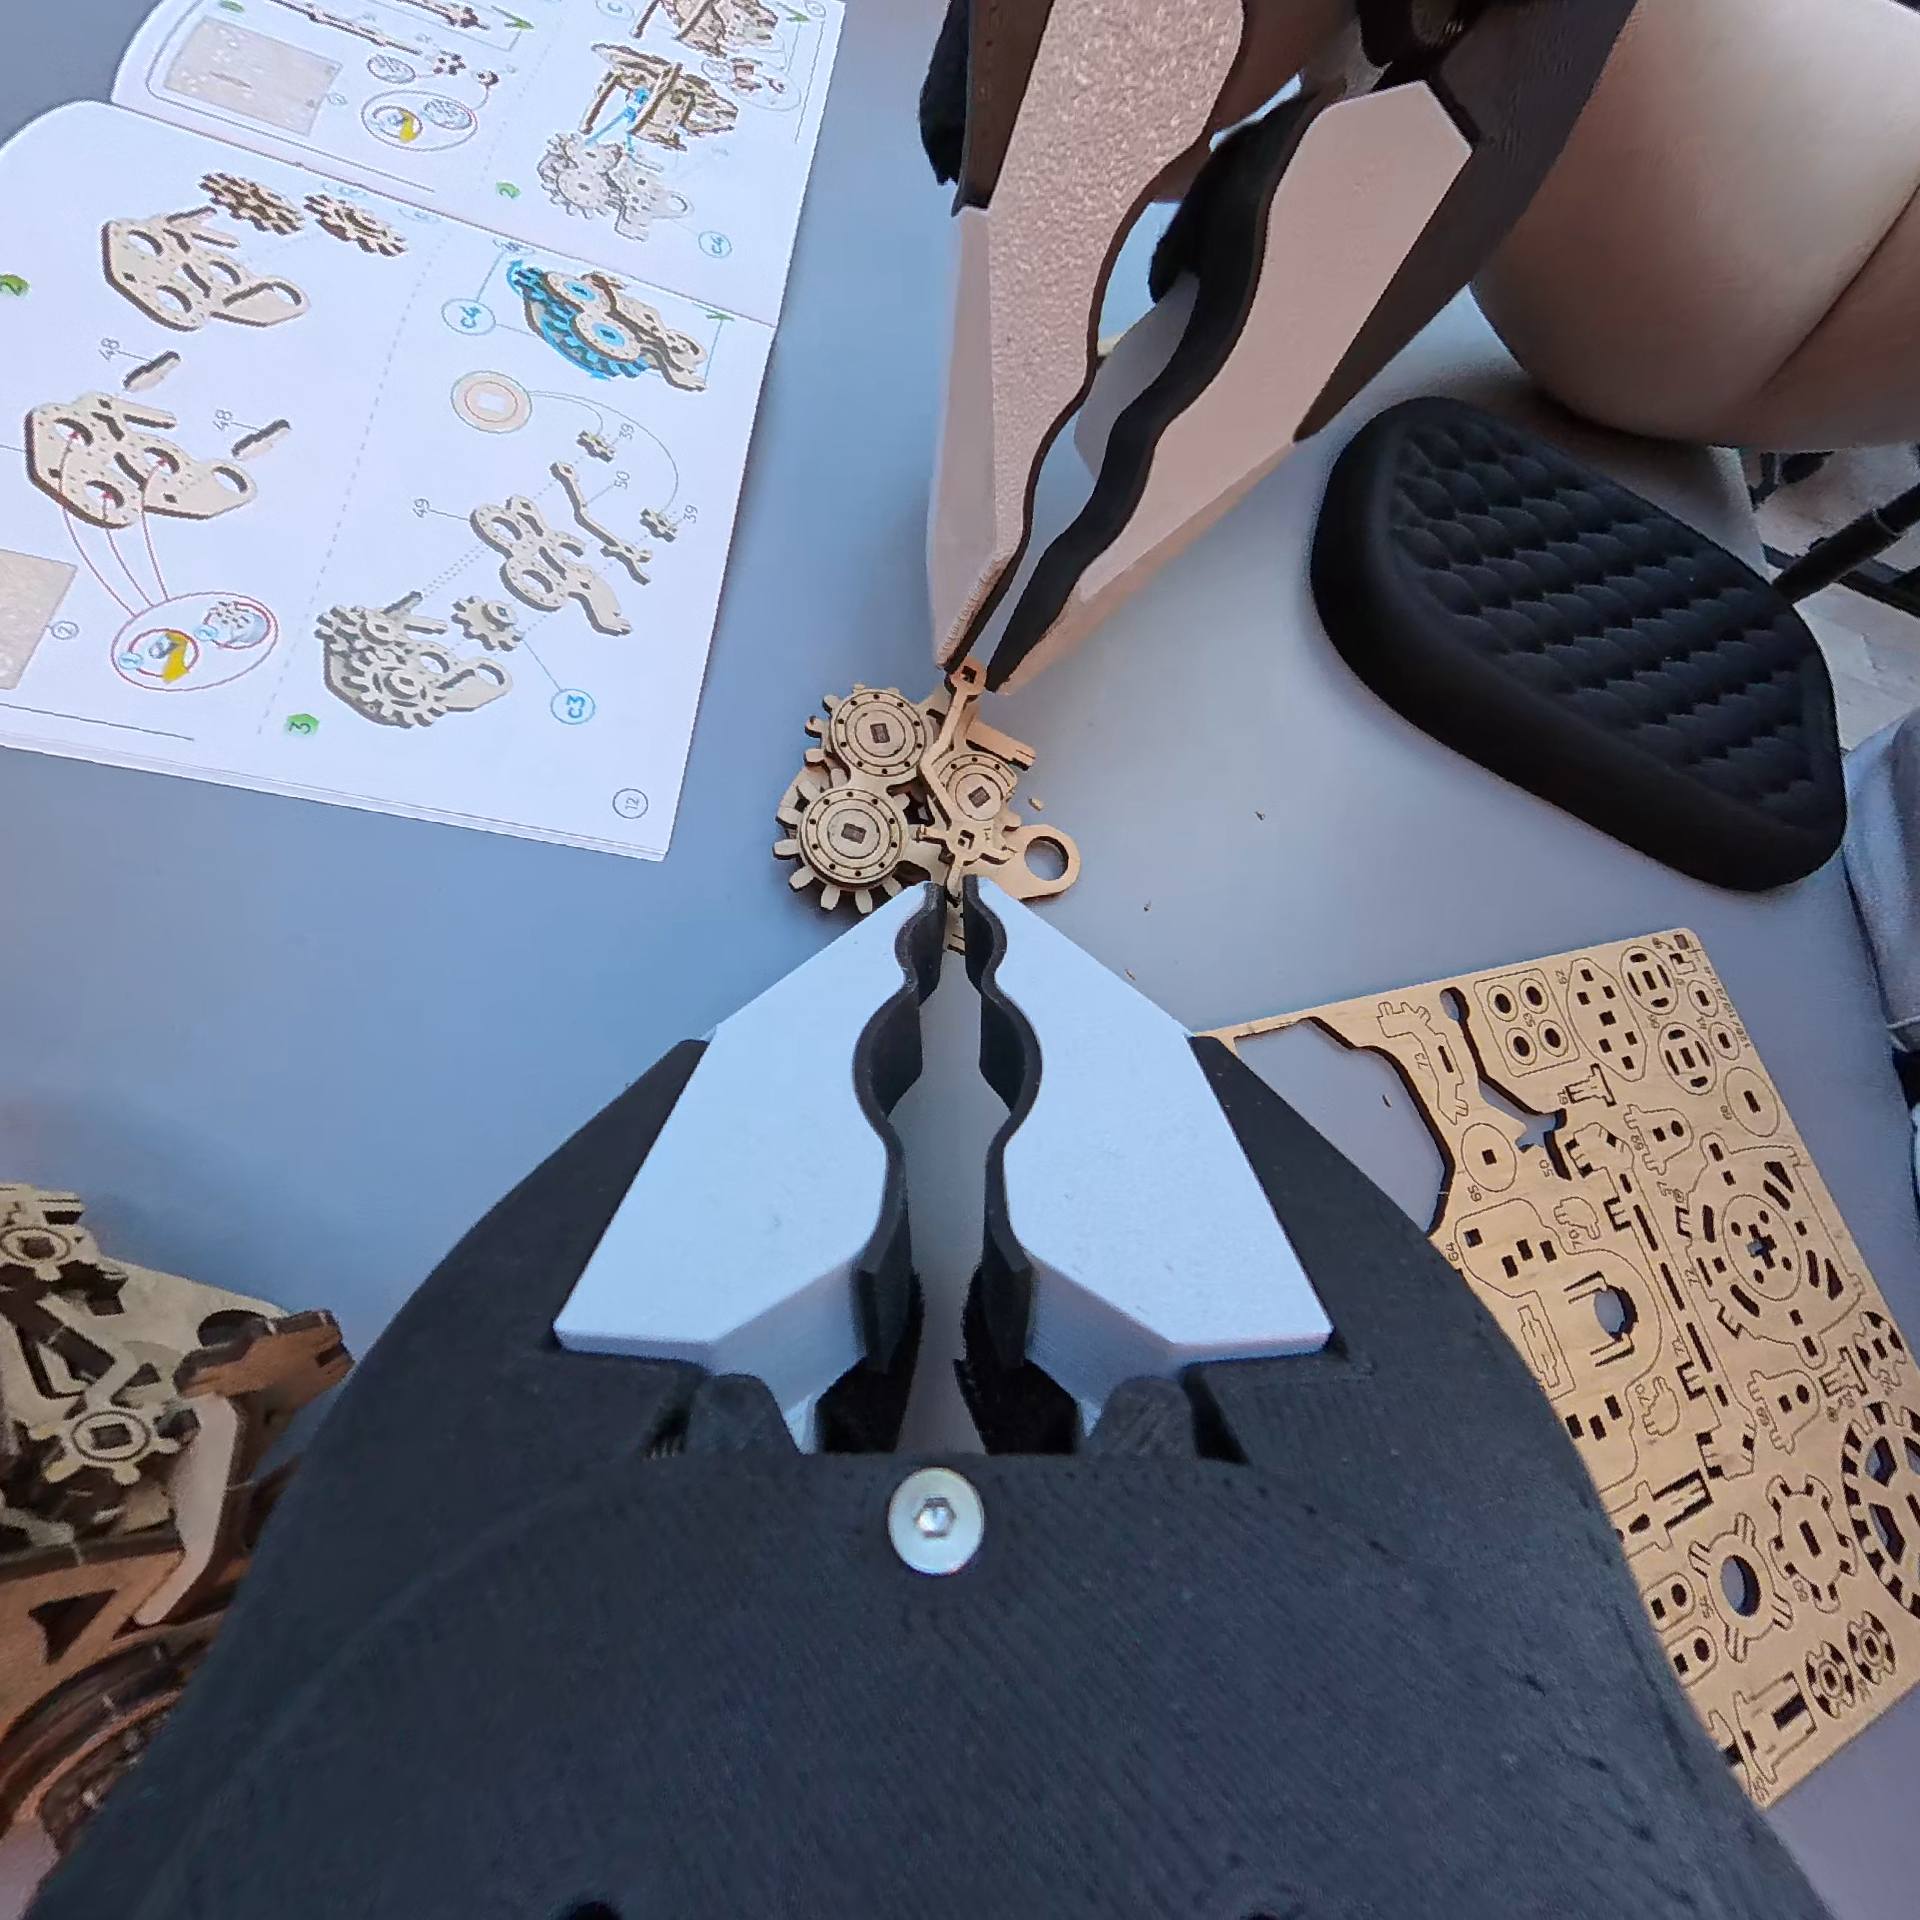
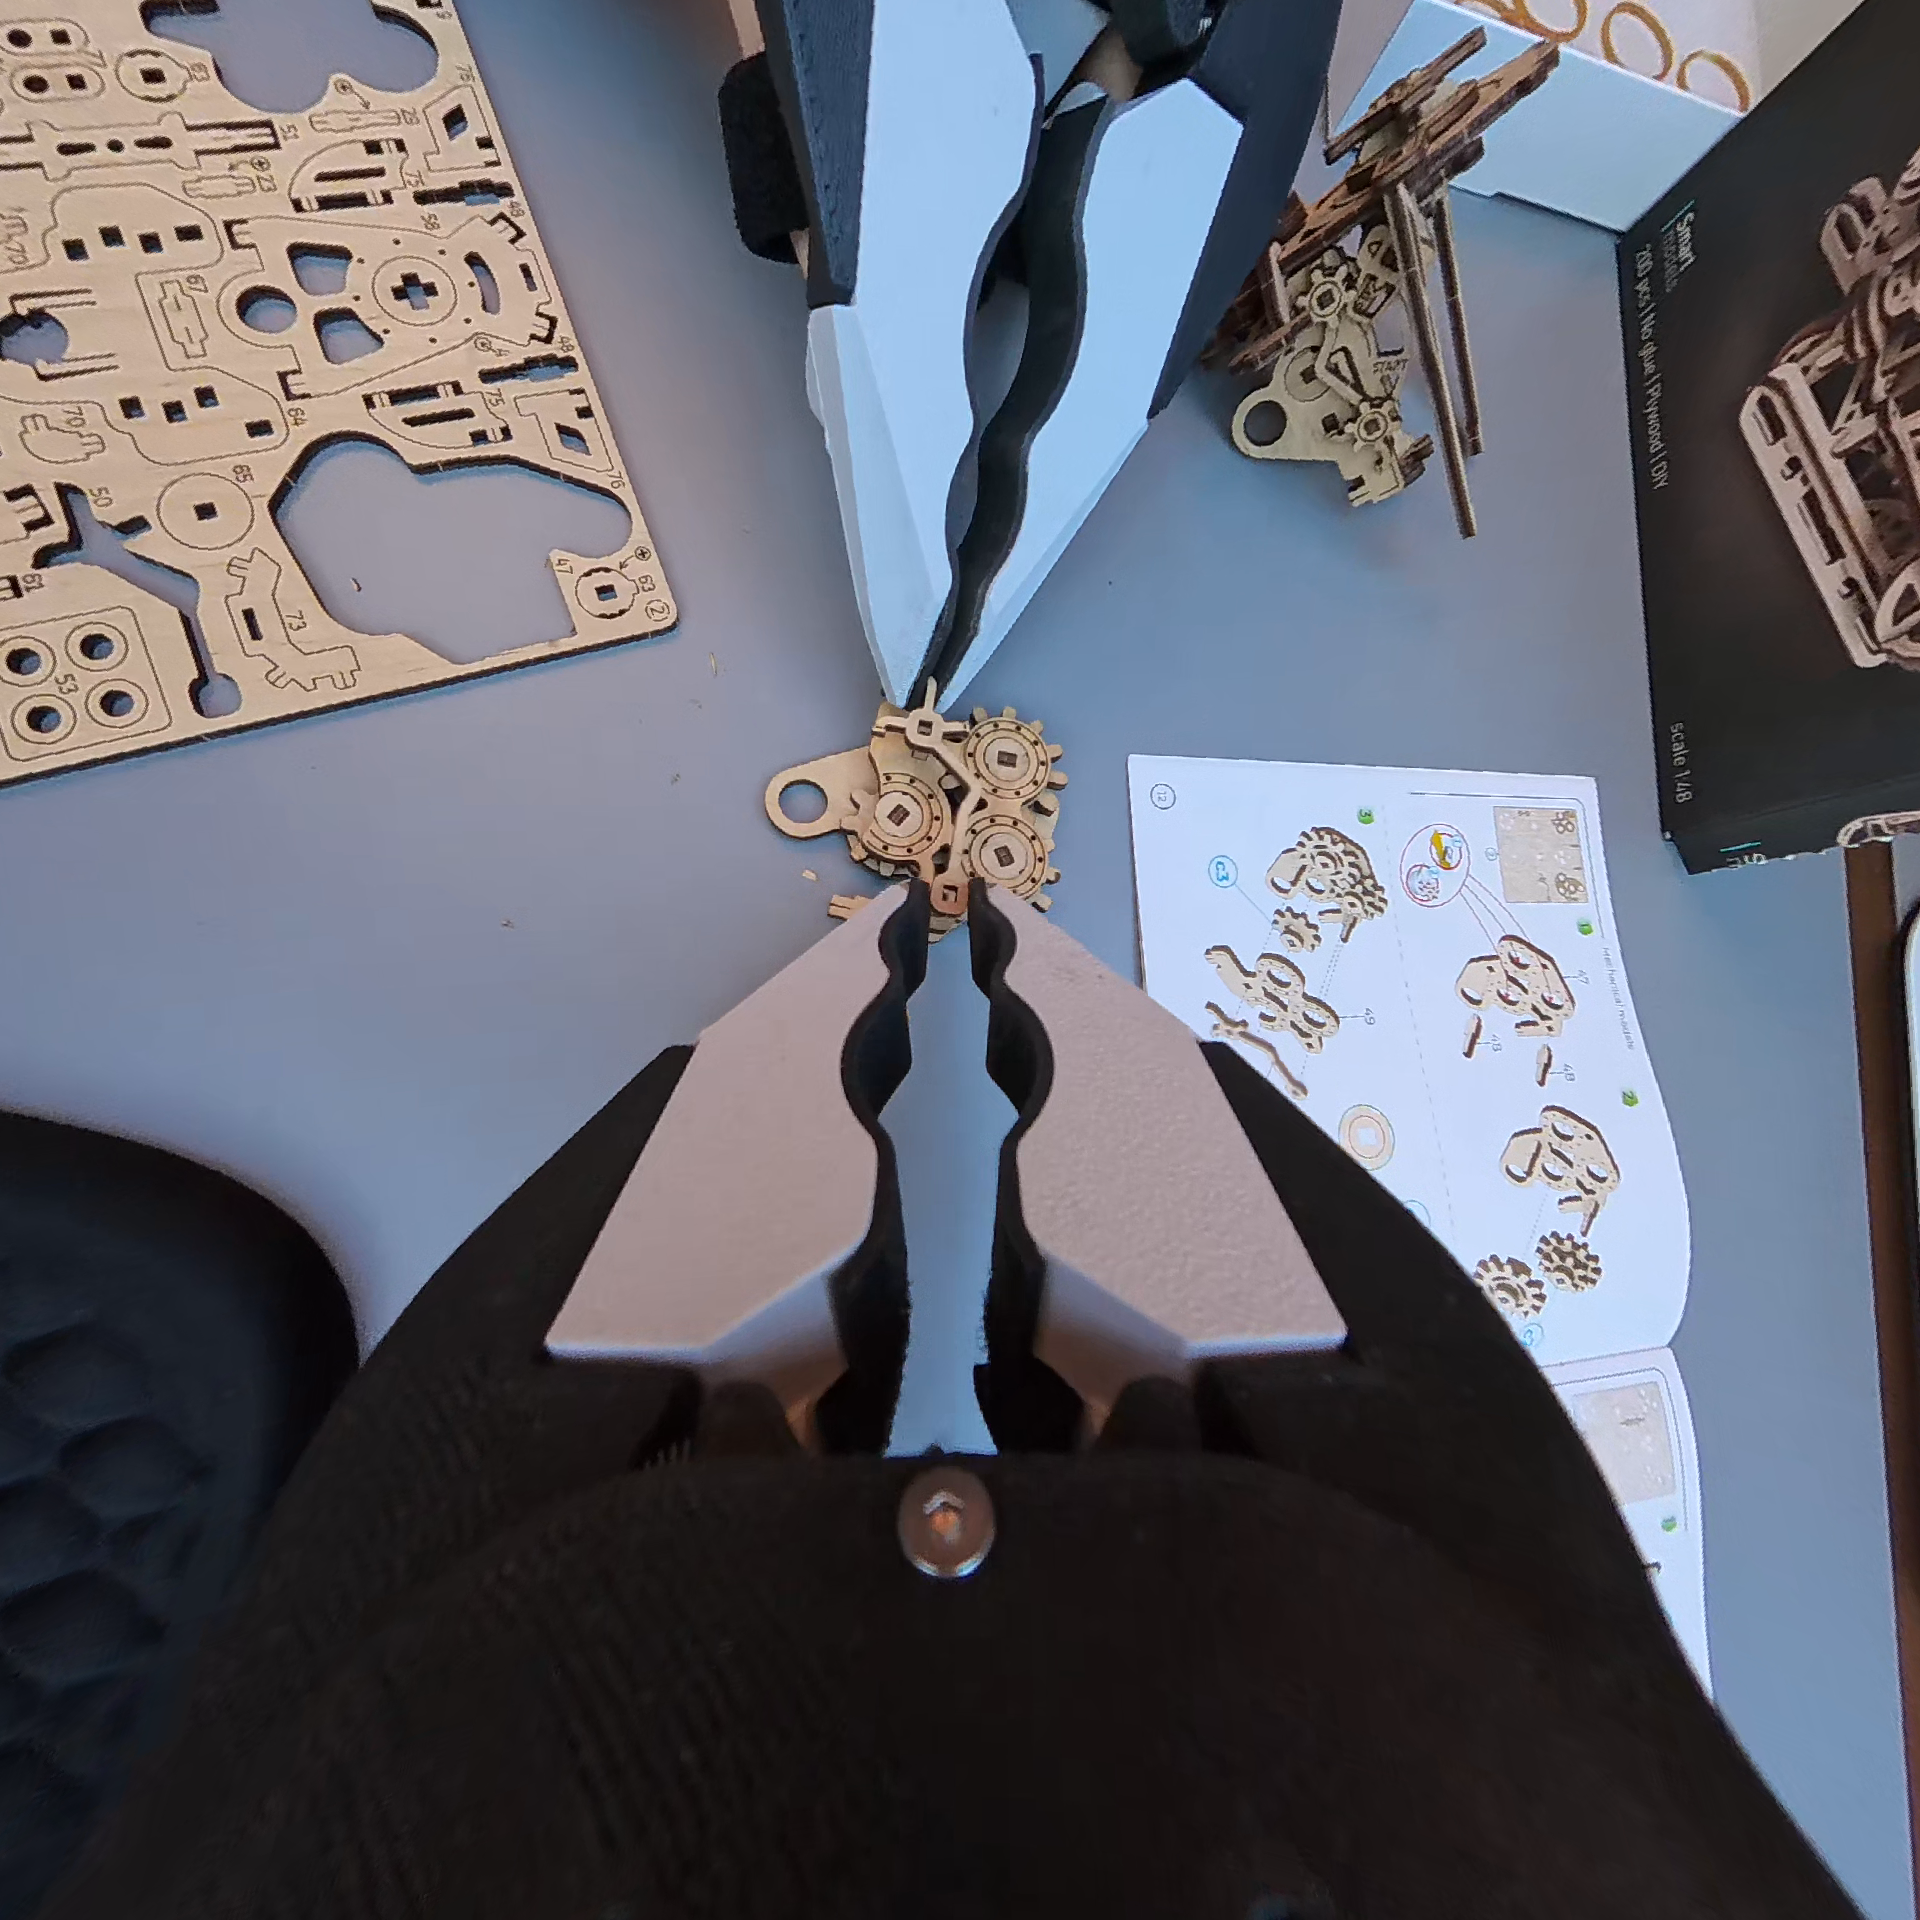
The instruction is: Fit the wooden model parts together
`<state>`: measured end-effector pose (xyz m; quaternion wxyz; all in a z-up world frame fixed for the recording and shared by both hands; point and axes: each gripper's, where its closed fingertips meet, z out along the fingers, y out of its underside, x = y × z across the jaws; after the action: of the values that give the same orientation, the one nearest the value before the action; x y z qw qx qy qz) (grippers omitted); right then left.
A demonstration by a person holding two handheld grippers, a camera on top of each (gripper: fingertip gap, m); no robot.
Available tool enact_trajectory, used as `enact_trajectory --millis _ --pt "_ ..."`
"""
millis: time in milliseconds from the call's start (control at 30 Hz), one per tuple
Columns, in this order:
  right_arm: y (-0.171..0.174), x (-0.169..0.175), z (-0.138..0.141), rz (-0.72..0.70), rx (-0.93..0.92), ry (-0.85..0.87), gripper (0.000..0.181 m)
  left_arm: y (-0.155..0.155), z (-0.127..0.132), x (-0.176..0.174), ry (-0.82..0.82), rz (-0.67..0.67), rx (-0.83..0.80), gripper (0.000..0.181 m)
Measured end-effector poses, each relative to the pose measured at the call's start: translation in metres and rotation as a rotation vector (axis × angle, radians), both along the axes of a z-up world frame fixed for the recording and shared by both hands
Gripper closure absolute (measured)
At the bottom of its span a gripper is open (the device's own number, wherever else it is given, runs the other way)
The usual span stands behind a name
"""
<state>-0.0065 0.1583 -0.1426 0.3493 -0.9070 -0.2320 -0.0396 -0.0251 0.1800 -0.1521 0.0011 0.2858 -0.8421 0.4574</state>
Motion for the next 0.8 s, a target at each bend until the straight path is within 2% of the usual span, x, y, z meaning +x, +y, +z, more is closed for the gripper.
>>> enact_trajectory --millis 800 --pt "-0.0027 0.0033 -0.0062 -0.028 -0.018 0.153 0.175 -0.0036 0.0015 0.0007 0.056 0.016 -0.045 0.18"
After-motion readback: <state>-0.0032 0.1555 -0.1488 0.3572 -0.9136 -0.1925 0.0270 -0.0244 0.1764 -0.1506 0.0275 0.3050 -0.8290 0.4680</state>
